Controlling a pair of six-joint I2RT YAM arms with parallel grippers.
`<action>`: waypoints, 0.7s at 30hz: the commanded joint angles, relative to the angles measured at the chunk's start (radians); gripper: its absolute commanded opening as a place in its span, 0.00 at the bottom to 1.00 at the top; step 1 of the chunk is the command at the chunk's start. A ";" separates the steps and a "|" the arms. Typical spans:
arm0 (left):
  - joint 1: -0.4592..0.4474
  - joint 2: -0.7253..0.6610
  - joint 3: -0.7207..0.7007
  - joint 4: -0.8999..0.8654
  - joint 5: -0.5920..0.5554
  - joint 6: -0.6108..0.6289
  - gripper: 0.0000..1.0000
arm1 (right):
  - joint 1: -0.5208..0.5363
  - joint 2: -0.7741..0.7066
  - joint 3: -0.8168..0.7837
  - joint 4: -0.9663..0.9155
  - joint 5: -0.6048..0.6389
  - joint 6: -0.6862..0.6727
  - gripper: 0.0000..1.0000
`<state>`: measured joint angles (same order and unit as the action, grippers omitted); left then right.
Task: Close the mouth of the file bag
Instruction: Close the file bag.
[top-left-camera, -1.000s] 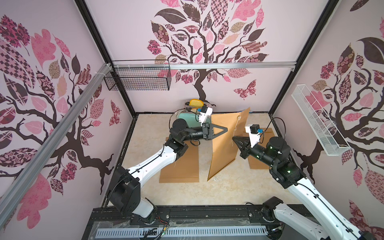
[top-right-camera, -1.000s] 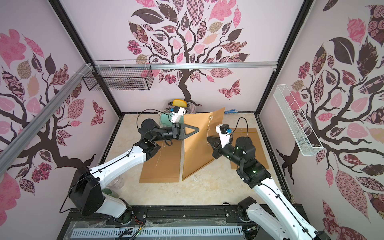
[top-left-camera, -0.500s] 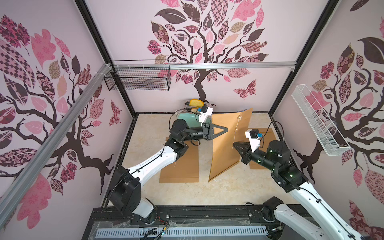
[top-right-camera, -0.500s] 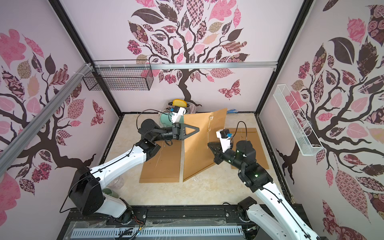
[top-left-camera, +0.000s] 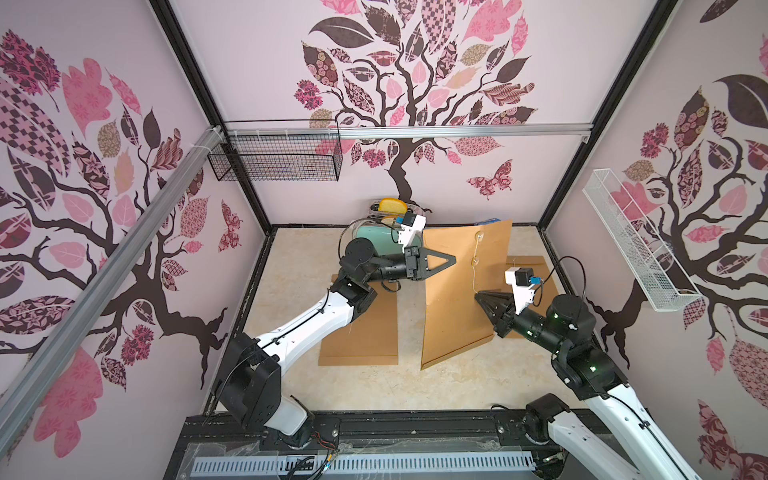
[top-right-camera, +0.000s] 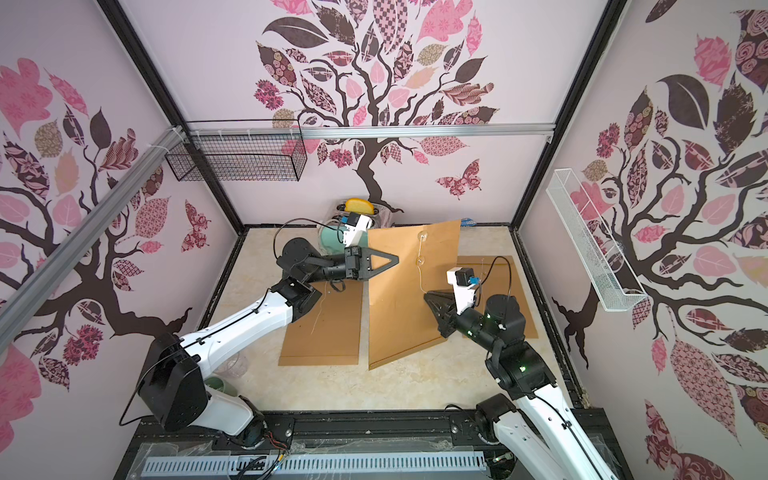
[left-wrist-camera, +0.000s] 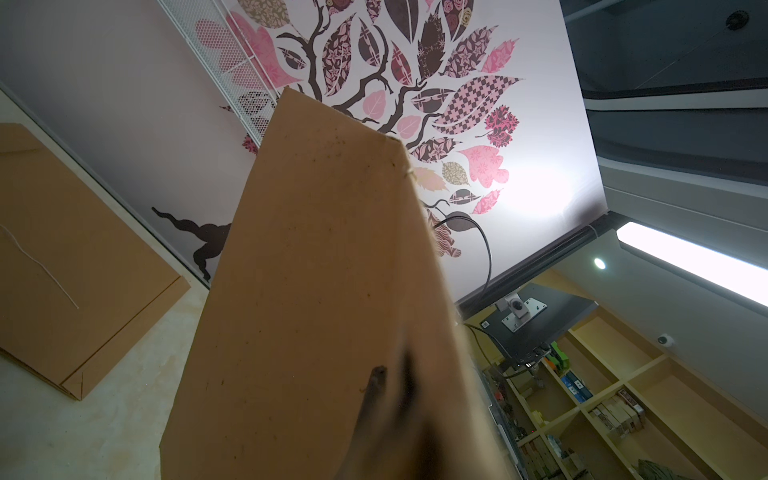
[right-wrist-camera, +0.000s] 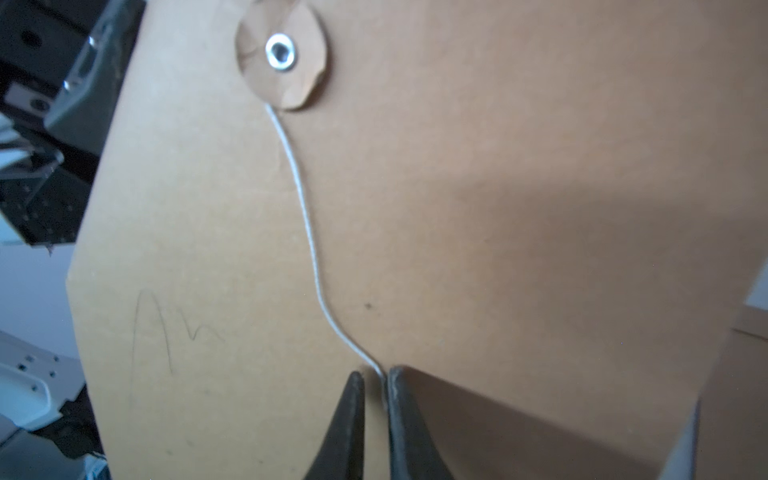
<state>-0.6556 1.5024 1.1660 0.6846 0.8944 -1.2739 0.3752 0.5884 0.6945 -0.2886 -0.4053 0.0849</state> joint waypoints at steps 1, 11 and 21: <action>-0.007 -0.025 0.008 0.019 0.004 0.019 0.00 | -0.002 -0.029 -0.019 0.024 -0.035 -0.035 0.23; -0.010 -0.027 0.006 0.029 0.004 0.016 0.00 | -0.003 0.059 0.010 0.054 -0.007 -0.043 0.32; -0.017 -0.018 0.007 0.038 0.002 0.010 0.00 | 0.013 0.122 0.015 0.184 -0.002 0.038 0.34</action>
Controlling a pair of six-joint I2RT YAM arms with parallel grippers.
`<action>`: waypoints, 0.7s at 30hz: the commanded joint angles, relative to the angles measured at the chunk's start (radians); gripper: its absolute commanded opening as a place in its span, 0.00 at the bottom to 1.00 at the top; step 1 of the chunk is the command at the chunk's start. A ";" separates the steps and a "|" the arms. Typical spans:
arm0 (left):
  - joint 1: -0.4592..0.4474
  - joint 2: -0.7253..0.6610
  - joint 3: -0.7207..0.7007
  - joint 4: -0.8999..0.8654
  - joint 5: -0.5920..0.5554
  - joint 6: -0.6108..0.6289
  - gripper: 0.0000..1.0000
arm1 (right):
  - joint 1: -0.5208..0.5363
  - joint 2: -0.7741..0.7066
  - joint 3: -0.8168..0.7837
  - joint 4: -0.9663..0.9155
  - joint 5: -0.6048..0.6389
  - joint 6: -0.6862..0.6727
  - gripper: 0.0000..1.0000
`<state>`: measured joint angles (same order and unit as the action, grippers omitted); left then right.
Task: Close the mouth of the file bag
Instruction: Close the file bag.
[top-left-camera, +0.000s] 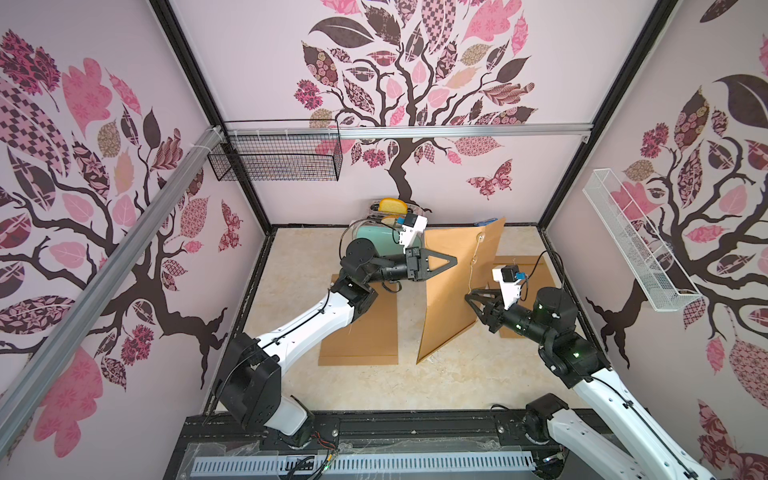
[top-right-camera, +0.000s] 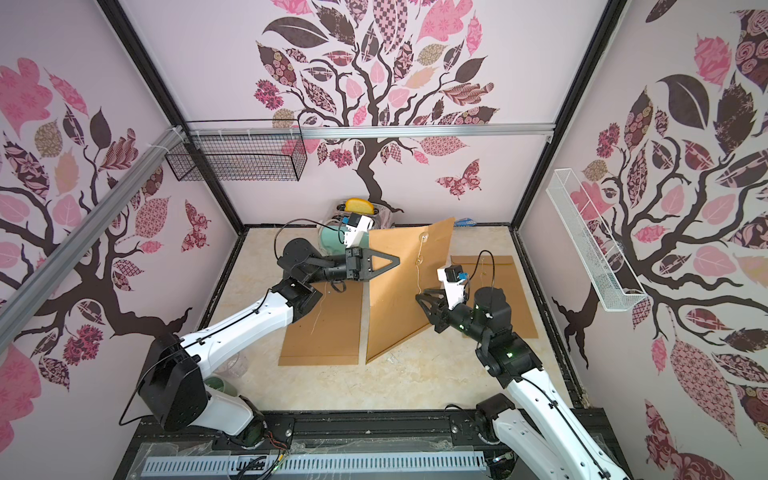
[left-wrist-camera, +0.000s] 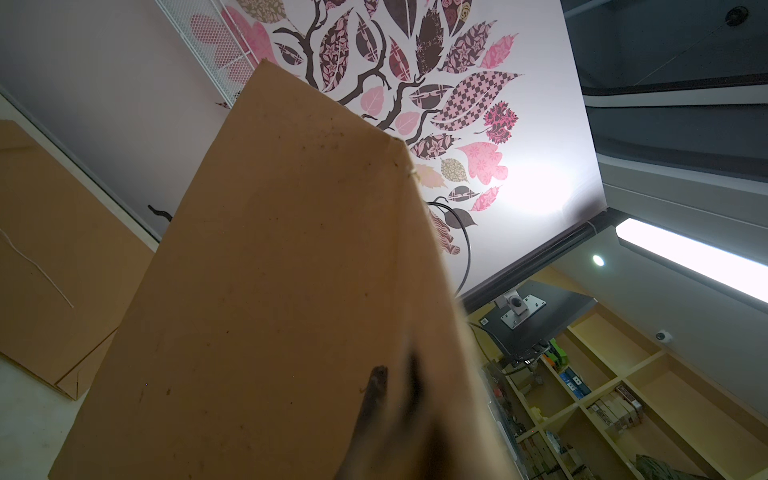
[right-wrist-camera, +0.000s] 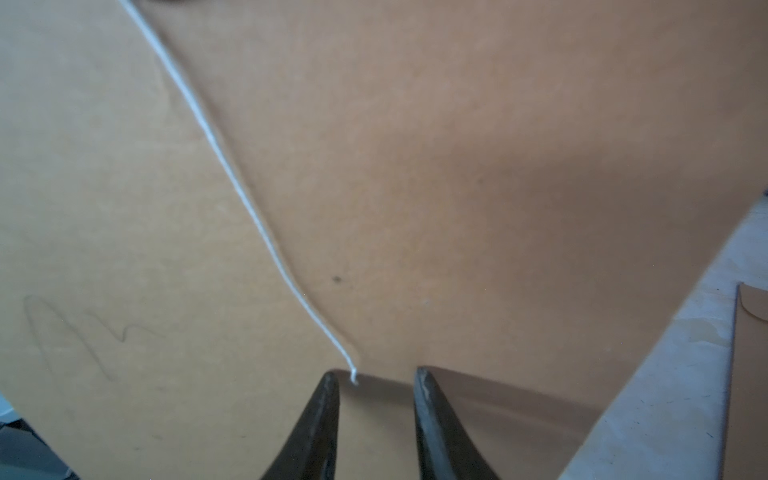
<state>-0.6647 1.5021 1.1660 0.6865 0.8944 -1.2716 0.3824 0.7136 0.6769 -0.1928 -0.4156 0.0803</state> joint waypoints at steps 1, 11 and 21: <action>-0.009 -0.018 0.005 0.038 0.001 0.008 0.00 | 0.007 -0.005 0.032 0.102 0.020 0.046 0.33; -0.009 -0.010 0.007 0.066 0.000 -0.014 0.00 | 0.008 0.033 0.057 0.092 -0.030 0.029 0.11; -0.010 -0.012 -0.001 0.067 0.001 -0.016 0.00 | -0.007 0.027 0.098 -0.006 0.006 0.025 0.00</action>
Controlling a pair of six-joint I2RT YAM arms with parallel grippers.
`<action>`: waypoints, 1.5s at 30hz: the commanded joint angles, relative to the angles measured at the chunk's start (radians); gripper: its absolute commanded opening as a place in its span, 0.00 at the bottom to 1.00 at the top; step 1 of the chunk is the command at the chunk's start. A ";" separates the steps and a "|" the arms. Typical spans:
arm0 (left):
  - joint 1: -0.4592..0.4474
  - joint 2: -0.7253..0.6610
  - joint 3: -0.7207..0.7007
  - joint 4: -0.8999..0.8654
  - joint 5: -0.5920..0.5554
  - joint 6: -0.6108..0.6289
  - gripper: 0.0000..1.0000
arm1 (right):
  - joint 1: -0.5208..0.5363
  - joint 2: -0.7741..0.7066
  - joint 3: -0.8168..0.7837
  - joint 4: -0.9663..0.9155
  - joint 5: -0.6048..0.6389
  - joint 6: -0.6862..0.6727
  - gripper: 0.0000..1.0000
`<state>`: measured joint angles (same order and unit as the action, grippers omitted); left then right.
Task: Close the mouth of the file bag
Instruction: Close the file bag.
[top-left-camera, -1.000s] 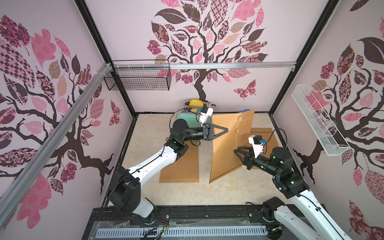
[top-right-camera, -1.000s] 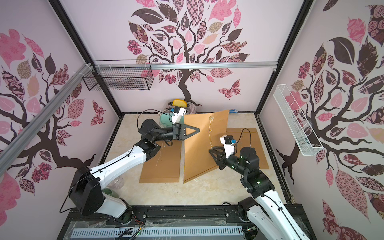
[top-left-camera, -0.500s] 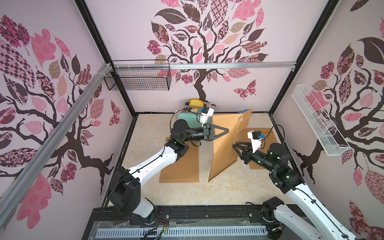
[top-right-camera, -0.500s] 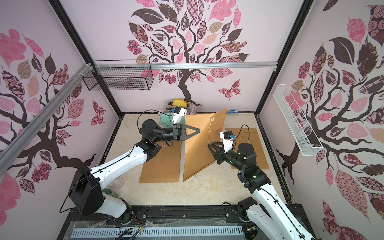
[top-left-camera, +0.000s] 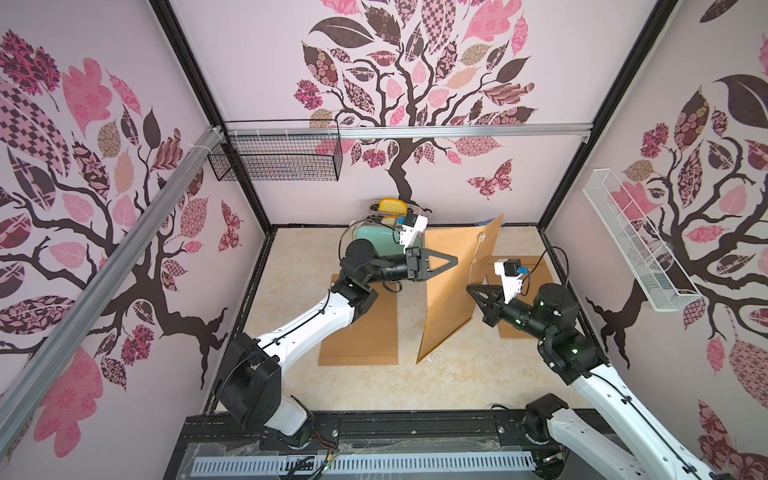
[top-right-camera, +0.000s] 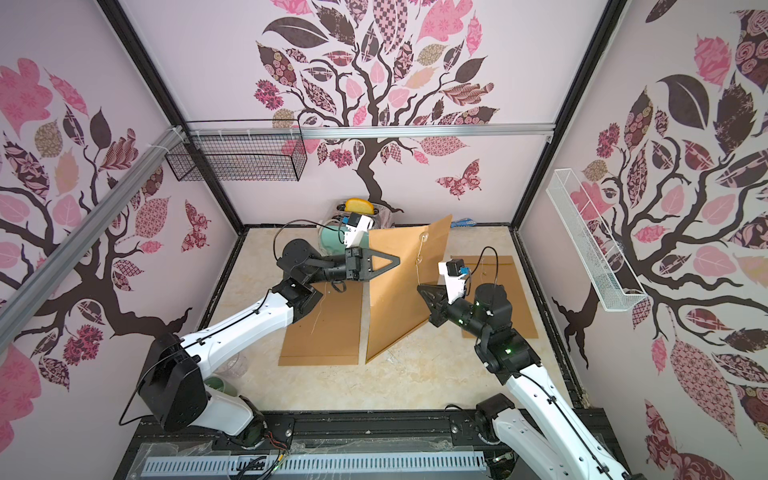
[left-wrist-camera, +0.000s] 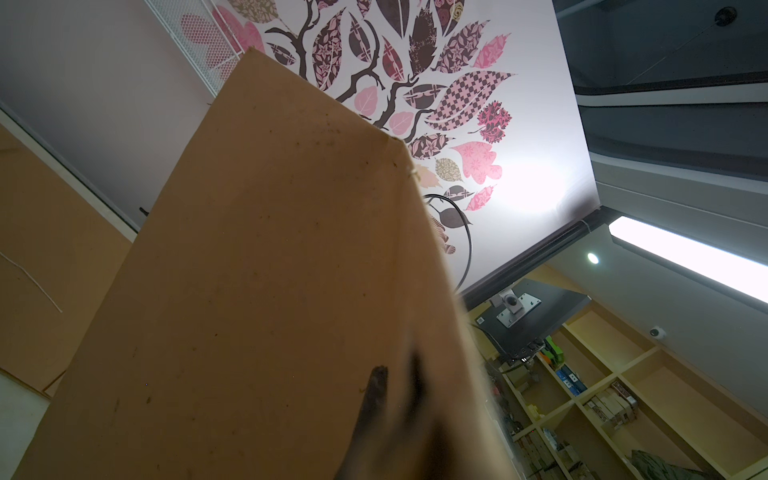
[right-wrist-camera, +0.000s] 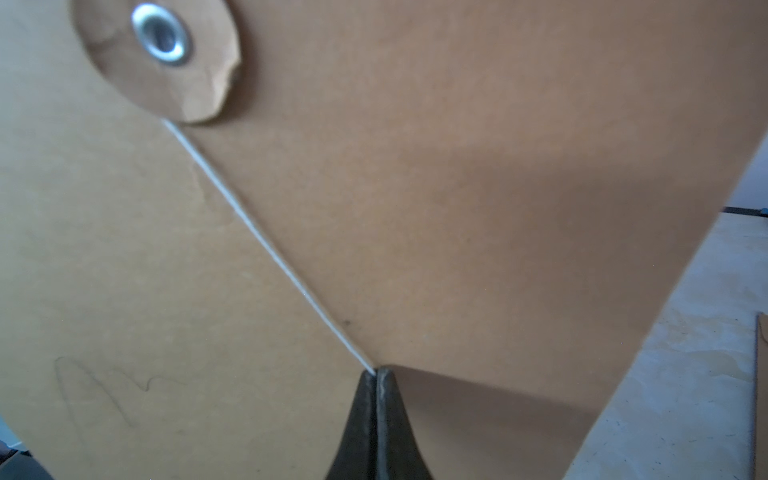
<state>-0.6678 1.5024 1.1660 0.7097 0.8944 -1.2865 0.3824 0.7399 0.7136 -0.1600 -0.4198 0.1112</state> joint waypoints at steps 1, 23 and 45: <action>-0.006 -0.014 -0.004 0.041 -0.001 0.002 0.00 | -0.021 0.010 0.073 -0.050 -0.006 -0.002 0.00; 0.011 -0.028 -0.035 0.094 0.002 -0.029 0.00 | -0.259 0.260 0.407 -0.279 -0.158 0.068 0.00; 0.019 -0.026 -0.053 0.056 -0.002 0.002 0.00 | -0.267 0.270 0.620 -0.424 -0.188 0.039 0.00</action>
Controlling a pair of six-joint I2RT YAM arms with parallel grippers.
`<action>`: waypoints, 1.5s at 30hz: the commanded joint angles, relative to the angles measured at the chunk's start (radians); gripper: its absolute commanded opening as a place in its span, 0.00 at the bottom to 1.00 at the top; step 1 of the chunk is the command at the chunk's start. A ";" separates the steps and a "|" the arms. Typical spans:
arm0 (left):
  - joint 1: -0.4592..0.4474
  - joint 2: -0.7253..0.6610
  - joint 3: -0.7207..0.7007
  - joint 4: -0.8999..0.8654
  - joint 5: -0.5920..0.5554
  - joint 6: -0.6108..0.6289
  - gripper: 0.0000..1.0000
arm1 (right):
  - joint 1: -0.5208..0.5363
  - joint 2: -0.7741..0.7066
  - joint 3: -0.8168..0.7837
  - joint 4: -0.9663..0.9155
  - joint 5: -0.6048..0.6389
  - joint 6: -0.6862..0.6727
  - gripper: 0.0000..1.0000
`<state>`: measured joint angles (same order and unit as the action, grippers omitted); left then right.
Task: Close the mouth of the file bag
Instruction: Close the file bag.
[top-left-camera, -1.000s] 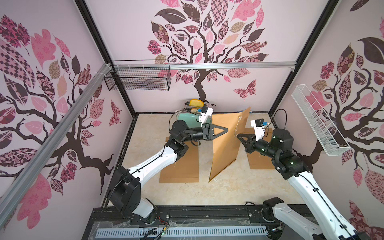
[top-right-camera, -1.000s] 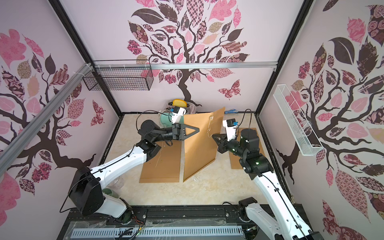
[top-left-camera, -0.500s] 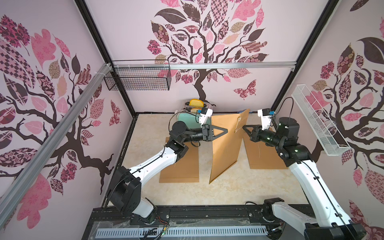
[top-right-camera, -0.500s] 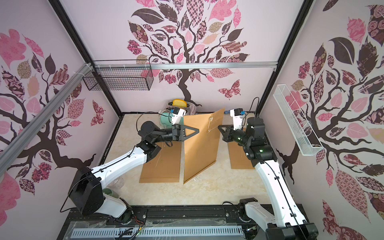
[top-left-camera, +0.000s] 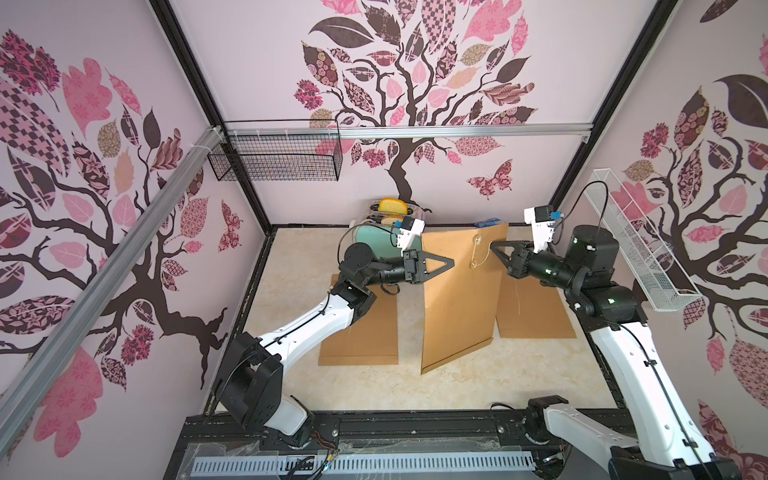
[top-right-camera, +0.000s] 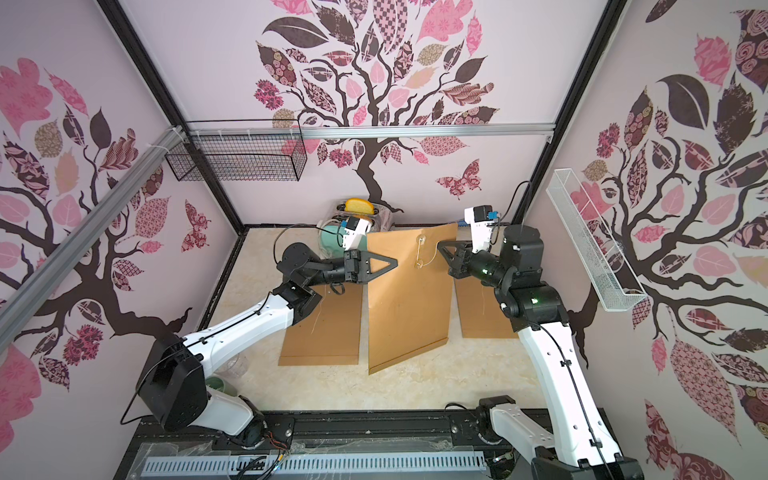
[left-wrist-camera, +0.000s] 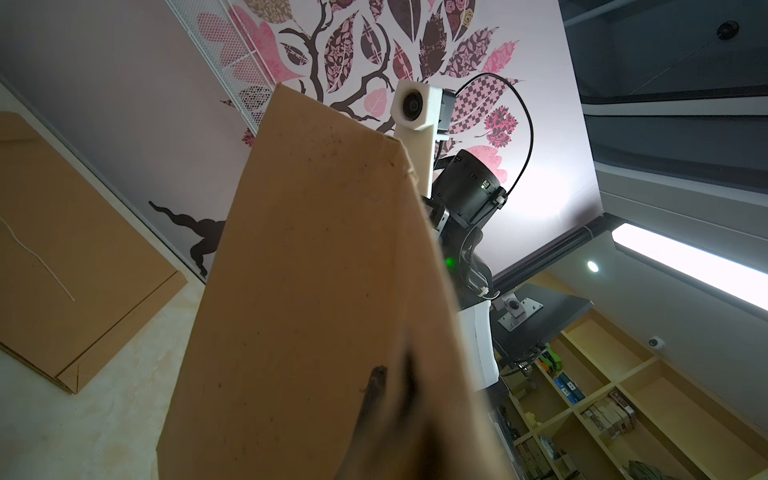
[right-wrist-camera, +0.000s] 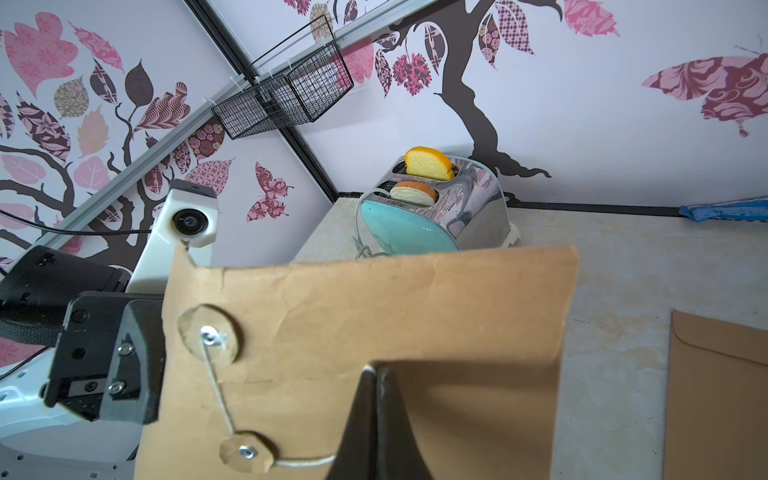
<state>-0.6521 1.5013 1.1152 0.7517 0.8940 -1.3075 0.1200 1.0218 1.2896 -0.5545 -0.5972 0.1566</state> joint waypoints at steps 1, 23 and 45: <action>0.003 -0.026 -0.003 0.014 0.000 0.024 0.00 | -0.004 -0.012 0.049 -0.031 -0.014 -0.005 0.00; 0.003 -0.003 -0.007 0.047 0.002 -0.003 0.00 | -0.004 0.044 0.125 0.014 -0.105 0.052 0.00; -0.007 0.025 0.018 0.047 -0.007 -0.016 0.00 | 0.148 0.041 0.142 0.116 -0.159 0.140 0.00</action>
<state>-0.6544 1.5192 1.1057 0.7670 0.8940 -1.3151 0.2348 1.0786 1.4113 -0.4610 -0.7631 0.2924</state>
